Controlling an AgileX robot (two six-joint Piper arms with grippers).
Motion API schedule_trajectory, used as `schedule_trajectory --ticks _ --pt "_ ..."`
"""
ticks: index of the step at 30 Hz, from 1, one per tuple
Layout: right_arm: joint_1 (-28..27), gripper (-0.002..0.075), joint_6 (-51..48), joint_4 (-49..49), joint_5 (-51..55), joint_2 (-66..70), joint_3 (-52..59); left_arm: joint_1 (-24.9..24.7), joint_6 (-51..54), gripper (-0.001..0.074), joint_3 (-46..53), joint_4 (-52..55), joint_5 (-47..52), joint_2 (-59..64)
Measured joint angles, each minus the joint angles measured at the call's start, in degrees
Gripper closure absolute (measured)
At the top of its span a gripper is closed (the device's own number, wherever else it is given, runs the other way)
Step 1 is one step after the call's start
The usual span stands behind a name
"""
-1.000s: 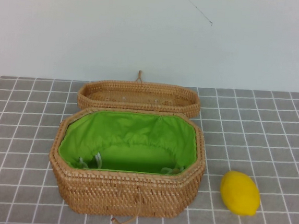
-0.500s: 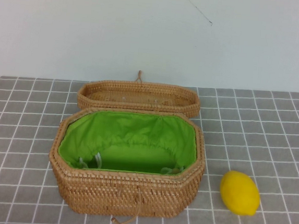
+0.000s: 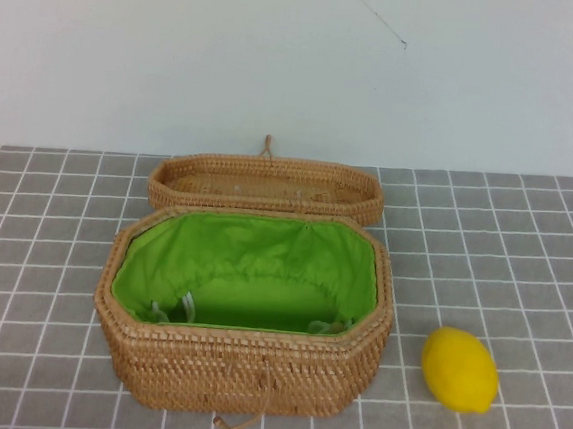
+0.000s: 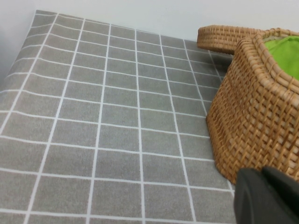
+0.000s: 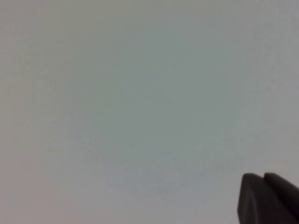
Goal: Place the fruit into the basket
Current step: Pick up the lemon on the table
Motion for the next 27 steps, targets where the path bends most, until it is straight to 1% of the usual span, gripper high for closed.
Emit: schedule_trajectory --ticks 3,4,6,9,11,12,14,16,18,20,21,24,25,27 --pt "0.00 0.0728 -0.92 0.26 3.57 3.25 -1.93 0.00 0.00 0.0734 0.00 0.00 0.00 0.00" --pt "0.00 0.0728 -2.60 0.88 6.06 4.81 -3.23 0.00 0.00 0.0734 0.00 0.00 0.00 0.00" --pt "0.00 0.0728 -9.21 3.10 10.88 7.94 -6.13 0.00 0.00 0.0734 0.00 0.00 0.00 0.00" --pt "0.00 0.0728 -27.41 9.87 19.94 14.52 -12.38 0.00 0.00 0.0734 0.00 0.00 0.00 0.00" --pt "0.00 0.0728 -40.95 13.79 29.44 19.39 -17.05 0.00 0.00 0.0734 0.00 0.00 0.00 0.00" --pt "0.00 0.0728 -44.45 14.32 33.60 21.39 -18.86 0.00 0.00 0.0734 0.00 0.00 0.00 0.00" --pt "0.00 0.0728 -45.58 14.44 43.44 26.41 -23.01 0.00 0.00 0.0734 0.00 0.00 0.00 0.00" --pt "0.00 0.0728 -45.19 17.11 50.24 30.53 -25.52 0.00 0.00 0.0734 0.00 0.00 0.00 0.00" --pt "0.00 0.0729 -44.77 22.45 52.50 34.35 -26.27 0.00 0.00 0.0734 0.00 0.00 0.00 0.00" --pt "0.00 0.0729 -45.04 31.07 54.09 38.04 -25.94 0.00 0.00 0.0734 0.00 0.00 0.00 0.00" --pt "0.00 0.0729 -46.39 34.81 55.18 39.65 -25.94 0.00 0.00 0.0734 0.00 0.00 0.00 0.00" --pt "0.49 0.0727 -55.95 48.32 58.86 45.02 -25.94 0.00 0.00 0.0734 0.00 0.00 0.00 0.00" --pt "1.48 0.0723 -57.03 50.06 59.01 46.42 -25.94 0.00 0.00 0.0734 0.00 0.00 0.00 0.00" --pt "4.56 0.0700 -57.06 49.75 58.14 48.28 -25.94 0.00 0.00 0.0734 0.00 0.00 0.00 0.00"
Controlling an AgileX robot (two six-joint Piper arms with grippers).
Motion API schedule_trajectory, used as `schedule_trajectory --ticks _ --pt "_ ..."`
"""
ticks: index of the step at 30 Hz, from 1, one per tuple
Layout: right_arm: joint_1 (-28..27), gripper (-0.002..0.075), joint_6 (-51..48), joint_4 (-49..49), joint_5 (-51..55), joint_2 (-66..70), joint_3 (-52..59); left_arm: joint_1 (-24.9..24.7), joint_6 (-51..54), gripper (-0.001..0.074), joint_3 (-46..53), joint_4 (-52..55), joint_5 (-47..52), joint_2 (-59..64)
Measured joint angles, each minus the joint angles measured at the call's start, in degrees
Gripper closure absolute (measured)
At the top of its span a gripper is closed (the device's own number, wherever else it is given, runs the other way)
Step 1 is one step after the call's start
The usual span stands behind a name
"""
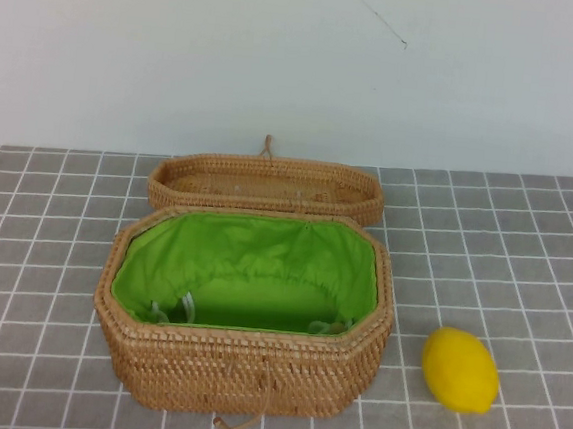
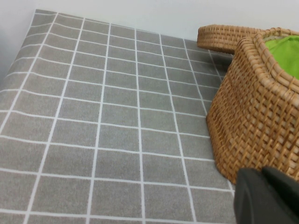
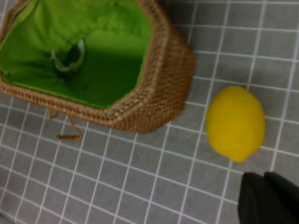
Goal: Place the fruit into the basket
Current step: Pick up the lemon on the table
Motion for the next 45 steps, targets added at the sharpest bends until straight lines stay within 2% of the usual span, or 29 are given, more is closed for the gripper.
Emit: schedule_trajectory --ticks 3,7,10,13,15,16,17,24,35,37,38,42,43,45 --pt "7.47 0.0649 2.78 -3.88 -2.49 2.29 0.00 0.00 0.00 0.0734 0.00 0.00 0.00 0.00" --pt "17.43 0.0609 13.12 -15.93 -6.62 5.02 0.00 0.00 0.00 0.0734 0.00 0.00 0.00 0.00" --pt "22.38 0.0514 20.52 -22.62 -8.72 7.82 0.00 0.00 0.00 0.0734 0.00 0.00 0.00 0.00" --pt "24.80 0.0284 22.37 -23.13 -10.69 12.01 0.00 0.00 0.00 0.0734 0.00 0.00 0.00 0.00" --pt "25.39 0.0094 22.37 -22.18 -12.36 15.22 0.00 0.00 0.00 0.0734 0.00 0.00 0.00 0.00" --pt "25.39 0.0022 22.37 -21.83 -13.04 16.61 0.00 0.00 0.00 0.0734 0.00 0.00 0.00 0.00" --pt "25.39 -0.0017 22.37 -22.15 -13.85 18.42 0.00 0.00 0.00 0.0734 0.00 0.00 0.00 0.00" --pt "25.01 -0.0003 26.63 -31.83 -15.51 30.73 -2.79 0.00 0.00 0.0734 0.00 0.00 -0.10 0.00" --pt "25.01 0.0006 26.24 -29.67 -12.37 39.98 -7.11 0.00 0.00 0.0734 0.00 0.00 -0.10 0.00" --pt "25.01 0.0048 26.24 -29.78 -11.82 39.98 -7.36 0.00 0.00 0.0734 0.00 0.00 -0.10 0.00" --pt "25.01 0.0096 26.24 -30.01 -11.29 39.74 -7.89 0.00 0.00 0.0734 0.00 0.00 -0.10 0.00" --pt "25.01 0.0344 25.40 -31.36 -6.79 38.49 -12.22 0.00 0.00 0.0734 0.00 0.00 -0.10 0.00" --pt "25.01 0.0373 24.80 -31.85 -5.79 37.79 -13.89 0.00 0.00 0.0734 0.00 0.00 -0.10 0.00" --pt "25.01 0.0386 24.77 -33.69 -2.92 36.40 -18.04 0.00 0.00 0.0734 0.00 0.00 -0.10 0.00"
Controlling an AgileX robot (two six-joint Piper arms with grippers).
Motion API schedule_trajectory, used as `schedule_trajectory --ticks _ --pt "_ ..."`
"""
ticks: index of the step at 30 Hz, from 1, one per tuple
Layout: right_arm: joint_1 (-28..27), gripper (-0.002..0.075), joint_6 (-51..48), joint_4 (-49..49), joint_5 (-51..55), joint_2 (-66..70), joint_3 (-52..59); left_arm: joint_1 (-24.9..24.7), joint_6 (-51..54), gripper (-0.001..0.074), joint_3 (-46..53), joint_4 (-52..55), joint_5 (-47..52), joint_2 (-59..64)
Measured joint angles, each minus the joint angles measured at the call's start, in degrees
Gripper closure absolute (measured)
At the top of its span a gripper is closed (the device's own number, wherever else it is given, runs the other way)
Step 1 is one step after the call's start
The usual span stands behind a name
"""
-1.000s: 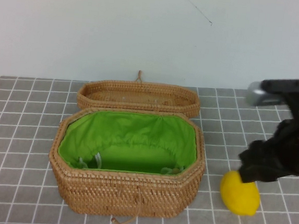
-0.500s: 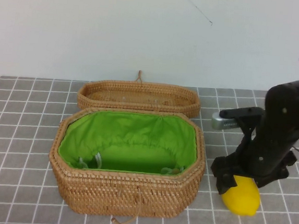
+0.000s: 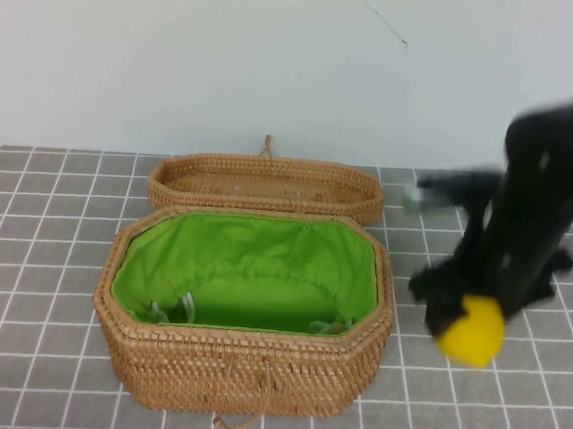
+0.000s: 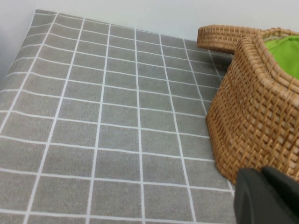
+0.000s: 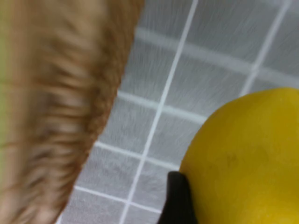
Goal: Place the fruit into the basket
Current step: Pick up the lemon on the table, then place the lemon on the basket
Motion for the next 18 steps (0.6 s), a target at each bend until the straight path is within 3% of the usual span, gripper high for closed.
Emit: schedule_trajectory --ticks 4,9,12,18 --pt "0.00 0.0386 0.37 -1.98 5.05 -1.42 -10.23 0.00 0.00 0.0734 0.00 0.00 0.00 0.00" --pt "1.75 0.0386 -6.46 11.32 6.05 -1.05 -22.63 0.00 0.00 0.0734 0.00 0.00 0.00 0.00" --pt "4.71 0.0386 -9.90 16.85 3.35 -0.43 -23.98 0.00 0.00 0.0734 0.00 0.00 0.00 0.00" --pt "11.39 0.0389 -15.49 16.48 0.84 6.02 -23.98 0.00 0.00 0.0734 0.00 0.00 0.00 0.00"
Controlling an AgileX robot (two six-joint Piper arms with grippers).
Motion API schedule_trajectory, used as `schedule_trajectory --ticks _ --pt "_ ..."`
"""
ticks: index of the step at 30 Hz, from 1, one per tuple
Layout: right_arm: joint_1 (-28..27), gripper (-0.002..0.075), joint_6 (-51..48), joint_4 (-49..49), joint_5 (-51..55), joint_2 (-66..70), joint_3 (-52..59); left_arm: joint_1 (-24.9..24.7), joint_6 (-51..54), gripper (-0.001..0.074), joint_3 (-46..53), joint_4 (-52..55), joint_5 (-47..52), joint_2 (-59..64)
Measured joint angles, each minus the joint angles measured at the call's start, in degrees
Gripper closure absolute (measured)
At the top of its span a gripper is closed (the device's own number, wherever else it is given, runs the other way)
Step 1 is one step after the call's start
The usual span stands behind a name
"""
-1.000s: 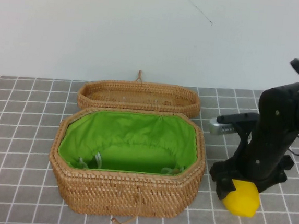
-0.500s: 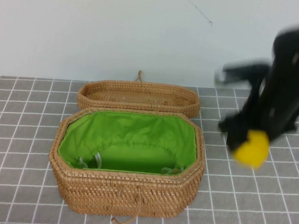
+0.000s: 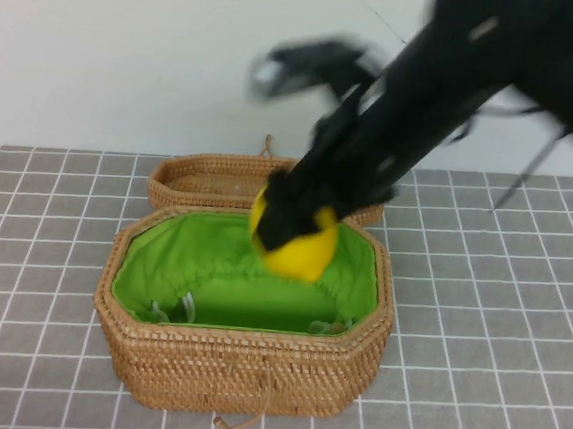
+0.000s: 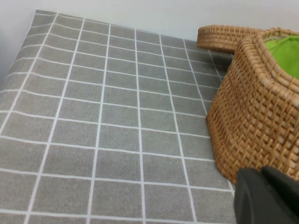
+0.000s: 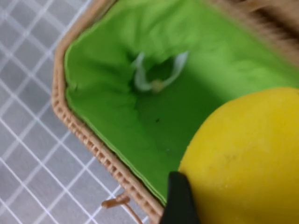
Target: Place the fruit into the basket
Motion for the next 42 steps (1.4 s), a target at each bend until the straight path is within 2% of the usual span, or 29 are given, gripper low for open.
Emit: schedule_trajectory --ticks 4,5,7,9,11,14,20,22,23,26,28,29,34,42 --pt "0.68 0.0375 -0.92 -0.15 0.02 6.31 0.00 0.00 0.00 0.0734 0.00 0.00 0.00 0.00" --pt "0.68 0.0345 -0.92 -0.31 0.39 7.67 0.00 0.00 0.00 0.0734 0.00 0.00 0.00 0.00" --pt "0.68 0.0248 -0.70 -0.99 1.53 9.60 -0.48 0.00 0.00 0.0734 0.00 0.00 0.00 0.00" --pt "0.68 0.0118 -0.59 -1.13 1.89 10.74 -0.83 0.00 0.00 0.0734 0.00 0.00 0.00 0.00" --pt "0.68 0.0036 -0.49 -1.14 1.89 11.04 -1.32 0.00 0.00 0.0734 0.00 0.00 0.00 0.00" --pt "0.68 0.0022 -0.60 -1.92 2.44 11.03 -2.91 0.00 0.00 0.0734 0.00 0.00 0.00 0.00" --pt "0.58 0.0025 -0.35 -4.79 10.72 11.03 -10.31 0.00 0.00 0.0734 0.00 0.00 0.00 0.00" --pt "0.58 0.0066 1.04 -6.96 12.09 10.62 -12.74 0.00 0.00 0.0734 0.00 0.00 0.00 0.00" --pt "0.58 0.0117 2.21 -7.91 12.09 10.20 -13.43 0.00 0.00 0.0734 0.00 0.00 0.00 0.00" --pt "0.58 0.0394 3.09 -11.53 12.09 8.68 -16.08 0.00 0.00 0.0734 0.00 0.00 0.10 0.00" --pt "0.58 0.0638 3.09 -14.16 12.09 7.44 -18.03 0.00 0.00 0.0734 0.00 0.00 0.10 0.00" --pt "0.58 0.0729 3.09 -14.86 12.09 6.84 -18.75 0.00 0.00 0.0734 0.00 0.00 0.10 0.00" --pt "0.58 0.0726 -1.17 -17.68 12.09 -1.02 -19.04 0.00 0.00 0.0734 0.00 0.00 0.10 0.00" --pt "0.58 0.0726 -2.35 -21.22 11.14 -18.30 -17.28 0.00 0.00 0.0734 0.00 0.00 0.10 0.00"
